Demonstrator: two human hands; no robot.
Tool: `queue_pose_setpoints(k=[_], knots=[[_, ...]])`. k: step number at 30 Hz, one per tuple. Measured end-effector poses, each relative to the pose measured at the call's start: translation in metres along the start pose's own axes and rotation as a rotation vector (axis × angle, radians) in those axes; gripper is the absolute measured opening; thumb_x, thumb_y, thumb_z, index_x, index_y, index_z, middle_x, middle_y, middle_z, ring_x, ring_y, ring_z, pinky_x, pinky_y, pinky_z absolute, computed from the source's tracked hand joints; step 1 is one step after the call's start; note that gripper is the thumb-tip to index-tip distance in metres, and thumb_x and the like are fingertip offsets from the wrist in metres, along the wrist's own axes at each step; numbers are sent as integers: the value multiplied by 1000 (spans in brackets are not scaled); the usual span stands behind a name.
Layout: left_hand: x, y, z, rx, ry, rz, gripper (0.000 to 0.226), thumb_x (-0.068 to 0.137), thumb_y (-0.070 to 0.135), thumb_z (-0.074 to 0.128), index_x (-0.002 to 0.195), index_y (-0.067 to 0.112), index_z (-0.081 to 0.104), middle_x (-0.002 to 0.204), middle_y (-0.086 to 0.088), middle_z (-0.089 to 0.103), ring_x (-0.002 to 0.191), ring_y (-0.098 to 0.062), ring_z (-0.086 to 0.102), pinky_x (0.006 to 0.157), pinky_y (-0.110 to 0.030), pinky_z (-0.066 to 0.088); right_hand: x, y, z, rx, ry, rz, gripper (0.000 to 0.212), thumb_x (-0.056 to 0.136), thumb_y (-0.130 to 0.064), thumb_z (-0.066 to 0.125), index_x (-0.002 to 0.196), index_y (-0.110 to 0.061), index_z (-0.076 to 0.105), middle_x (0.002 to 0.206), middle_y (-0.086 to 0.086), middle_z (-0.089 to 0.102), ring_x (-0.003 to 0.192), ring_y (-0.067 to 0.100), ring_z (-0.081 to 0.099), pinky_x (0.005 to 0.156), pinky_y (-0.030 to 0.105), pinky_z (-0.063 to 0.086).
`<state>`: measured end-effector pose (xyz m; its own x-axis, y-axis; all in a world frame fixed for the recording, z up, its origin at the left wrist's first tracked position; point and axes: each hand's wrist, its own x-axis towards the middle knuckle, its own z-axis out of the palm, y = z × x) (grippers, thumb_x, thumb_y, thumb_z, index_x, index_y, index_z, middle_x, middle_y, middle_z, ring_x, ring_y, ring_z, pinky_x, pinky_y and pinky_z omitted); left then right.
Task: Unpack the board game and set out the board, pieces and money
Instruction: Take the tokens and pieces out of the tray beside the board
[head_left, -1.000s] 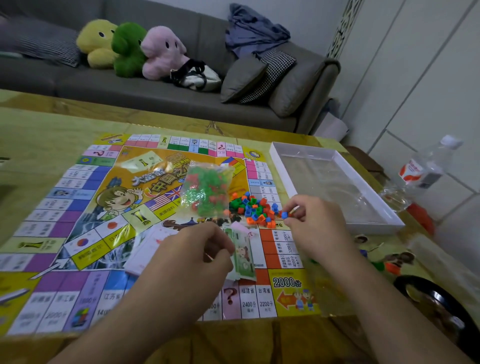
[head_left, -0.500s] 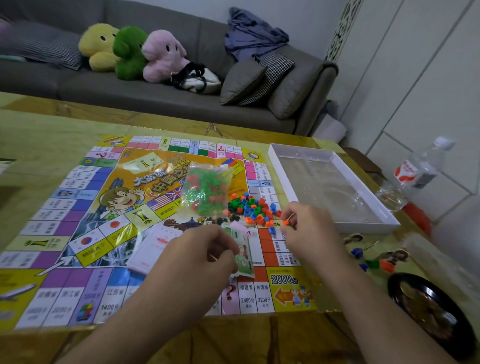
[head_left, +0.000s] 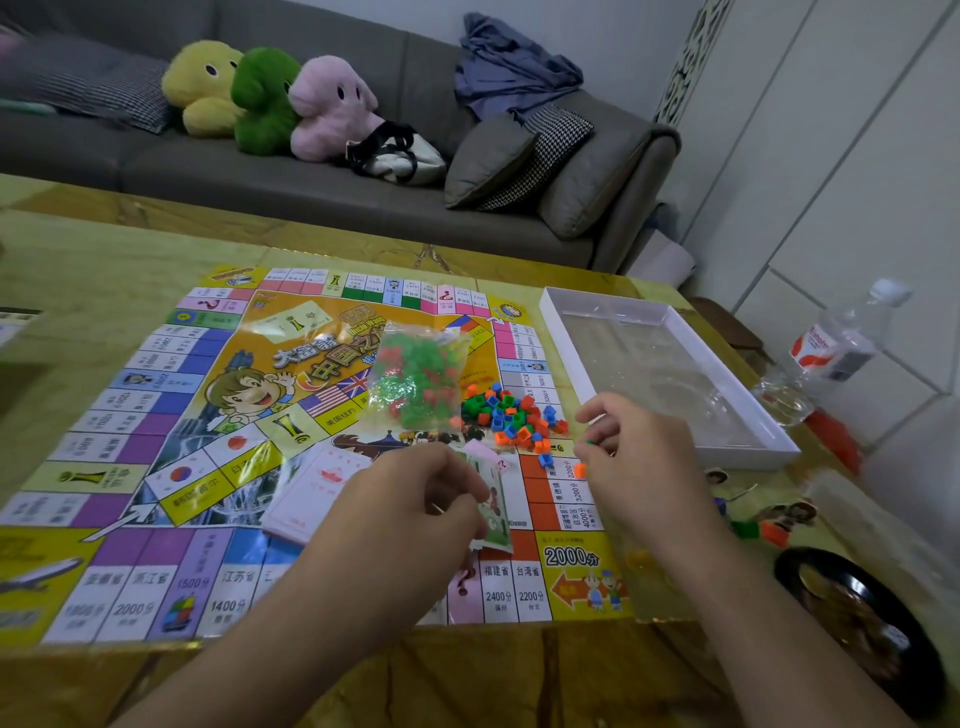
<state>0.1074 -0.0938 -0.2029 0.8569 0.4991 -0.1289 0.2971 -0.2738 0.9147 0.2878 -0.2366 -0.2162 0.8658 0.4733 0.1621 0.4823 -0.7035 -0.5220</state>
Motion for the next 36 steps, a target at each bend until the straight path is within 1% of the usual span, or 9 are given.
queue_pose_setpoints(k=[3,6,12,15,21,26,29,32,36], knots=[[1,1,1,-227,-4,-67,15,101,7,59,96,12,72,78,-2,77,69,-21,76,58,-38,62,-20,-18,-5,262,-28,-55,28,90,-9,81,90,-33,68,87,-13,73,85,3,72,68,18,60],[0,4,2,-571,-42,-193,18,100,16,64,99,1,74,88,-14,79,79,-32,79,67,-44,65,-46,-43,0,577,-114,-151,27,85,0,83,95,-24,74,91,-8,78,90,8,76,82,26,63],[-4,-3,2,-905,-95,-206,22,91,13,69,103,-5,75,99,-25,77,92,-36,77,80,-38,65,-57,-58,11,639,-122,-268,39,86,0,80,108,-31,73,101,-11,77,106,13,72,95,36,58],[-1,-5,-5,-802,18,-183,19,88,13,74,99,-3,75,97,-21,79,92,-32,78,82,-39,64,-45,-48,7,549,-155,-273,41,89,-4,80,116,-33,71,109,-16,75,112,6,69,93,28,58],[0,-5,-12,-633,109,-163,9,85,9,79,90,2,78,82,-16,79,80,-31,78,70,-38,66,3,-32,17,143,13,-103,24,102,-11,63,109,-33,71,103,-16,70,92,1,65,70,14,52],[4,-5,-9,-607,116,-152,8,84,10,81,89,3,78,80,-16,78,70,-26,76,62,-33,64,45,-59,55,-126,-81,-209,23,97,-18,69,117,-25,77,115,0,71,98,18,65,85,36,59],[6,-4,-11,-618,113,-140,5,85,10,81,86,5,79,79,-14,78,68,-24,74,65,-37,65,55,-74,67,-258,-113,-216,15,92,-27,71,105,-26,77,112,2,68,100,25,63,81,34,54],[8,-4,-15,-613,113,-130,5,86,10,81,87,6,79,78,-13,78,69,-24,74,69,-42,66,57,-80,70,-378,-130,-227,13,86,-20,70,98,-24,74,106,2,68,97,28,62,73,33,48],[10,-5,-20,-608,108,-125,6,85,13,82,89,8,80,79,-11,79,72,-25,76,69,-40,66,59,-80,73,-343,-146,-206,13,84,-12,74,92,-22,72,94,1,70,85,27,65,70,35,56]])
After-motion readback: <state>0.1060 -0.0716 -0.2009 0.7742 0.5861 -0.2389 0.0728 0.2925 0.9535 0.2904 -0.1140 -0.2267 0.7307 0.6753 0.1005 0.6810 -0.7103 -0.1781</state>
